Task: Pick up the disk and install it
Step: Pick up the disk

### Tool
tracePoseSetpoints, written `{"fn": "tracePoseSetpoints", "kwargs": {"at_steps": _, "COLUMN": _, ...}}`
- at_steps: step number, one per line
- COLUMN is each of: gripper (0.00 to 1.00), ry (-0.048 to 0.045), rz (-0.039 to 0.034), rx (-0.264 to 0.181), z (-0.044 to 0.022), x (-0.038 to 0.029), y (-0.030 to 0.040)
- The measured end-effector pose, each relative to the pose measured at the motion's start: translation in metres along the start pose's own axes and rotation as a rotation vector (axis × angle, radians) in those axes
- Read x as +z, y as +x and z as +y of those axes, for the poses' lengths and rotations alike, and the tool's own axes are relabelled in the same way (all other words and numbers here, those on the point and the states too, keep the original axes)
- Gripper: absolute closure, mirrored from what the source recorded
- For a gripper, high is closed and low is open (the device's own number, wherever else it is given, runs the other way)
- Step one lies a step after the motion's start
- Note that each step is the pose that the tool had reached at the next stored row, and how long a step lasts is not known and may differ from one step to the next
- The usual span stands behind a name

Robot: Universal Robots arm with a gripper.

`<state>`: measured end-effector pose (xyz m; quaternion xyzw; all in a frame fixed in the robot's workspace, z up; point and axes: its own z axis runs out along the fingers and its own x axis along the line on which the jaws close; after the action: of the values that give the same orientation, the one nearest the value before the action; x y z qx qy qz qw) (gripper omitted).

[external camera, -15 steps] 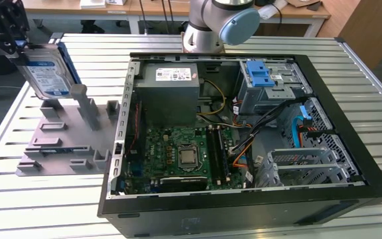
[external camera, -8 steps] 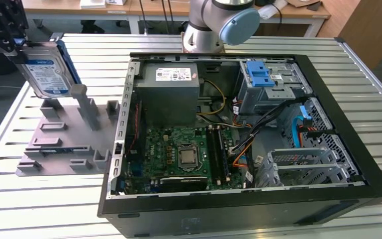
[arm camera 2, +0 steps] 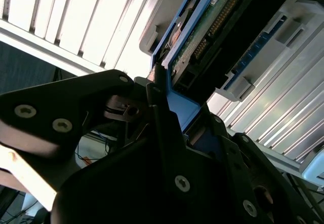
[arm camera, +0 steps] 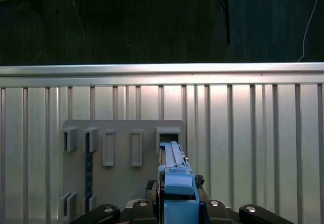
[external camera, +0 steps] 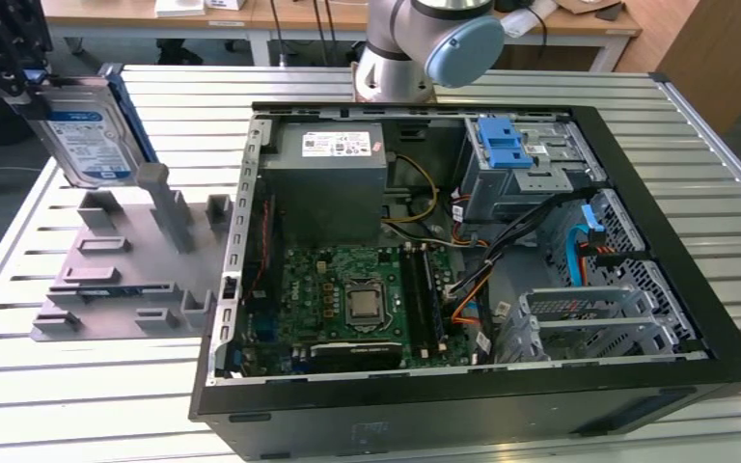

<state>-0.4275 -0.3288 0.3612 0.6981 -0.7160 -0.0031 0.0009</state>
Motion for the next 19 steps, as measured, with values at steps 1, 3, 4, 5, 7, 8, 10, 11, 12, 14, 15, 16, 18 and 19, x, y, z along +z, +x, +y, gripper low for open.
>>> {"fn": "tracePoseSetpoints", "kwargs": {"at_steps": 1, "gripper": 0.64, "ry": -0.0001, "rz": 0.0, "rx": 0.0, "z": 0.0, "x": -0.0007, "y": 0.0}}
{"fn": "tracePoseSetpoints", "kwargs": {"at_steps": 3, "gripper": 0.64, "ry": 0.0001, "rz": 0.0, "rx": 0.0, "z": 0.0, "x": -0.0019, "y": 0.0}}
{"fn": "tracePoseSetpoints", "kwargs": {"at_steps": 4, "gripper": 0.64, "ry": 0.0002, "rz": 0.0, "rx": 0.0, "z": 0.0, "x": -0.0025, "y": 0.0}}
{"fn": "tracePoseSetpoints", "kwargs": {"at_steps": 5, "gripper": 0.64, "ry": 0.0002, "rz": 0.0, "rx": 0.0, "z": 0.0, "x": -0.0031, "y": 0.0}}
{"fn": "tracePoseSetpoints", "kwargs": {"at_steps": 7, "gripper": 0.64, "ry": 0.0003, "rz": 0.0001, "rx": 0.0, "z": 0.0, "x": -0.0044, "y": 0.0}}
{"fn": "tracePoseSetpoints", "kwargs": {"at_steps": 8, "gripper": 0.64, "ry": 0.0004, "rz": 0.0001, "rx": 0.0, "z": 0.0, "x": -0.0049, "y": 0.0}}
{"fn": "tracePoseSetpoints", "kwargs": {"at_steps": 10, "gripper": 0.64, "ry": 0.0006, "rz": 0.0, "rx": 0.0, "z": 0.0, "x": -0.0061, "y": 0.0}}
{"fn": "tracePoseSetpoints", "kwargs": {"at_steps": 11, "gripper": 0.64, "ry": 0.0006, "rz": 0.0, "rx": 0.0, "z": 0.0, "x": -0.0068, "y": 0.0}}
{"fn": "tracePoseSetpoints", "kwargs": {"at_steps": 12, "gripper": 0.64, "ry": 0.0007, "rz": 0.0, "rx": 0.0, "z": 0.0, "x": -0.0074, "y": 0.0}}
{"fn": "tracePoseSetpoints", "kwargs": {"at_steps": 14, "gripper": 0.64, "ry": 0.001, "rz": 0.0, "rx": 0.0, "z": 0.0, "x": -0.0085, "y": 0.0}}
{"fn": "tracePoseSetpoints", "kwargs": {"at_steps": 15, "gripper": 0.64, "ry": 0.001, "rz": 0.0, "rx": 0.0, "z": 0.0, "x": -0.0091, "y": 0.0}}
{"fn": "tracePoseSetpoints", "kwargs": {"at_steps": 16, "gripper": 0.64, "ry": 0.001, "rz": 0.0001, "rx": 0.0, "z": 0.0, "x": -0.0097, "y": 0.0}}
{"fn": "tracePoseSetpoints", "kwargs": {"at_steps": 18, "gripper": 0.64, "ry": 0.0013, "rz": 0.0, "rx": 0.0, "z": 0.0, "x": -0.0108, "y": 0.0}}
{"fn": "tracePoseSetpoints", "kwargs": {"at_steps": 19, "gripper": 0.64, "ry": 0.0014, "rz": 0.0, "rx": 0.0, "z": 0.0, "x": -0.0114, "y": 0.0}}
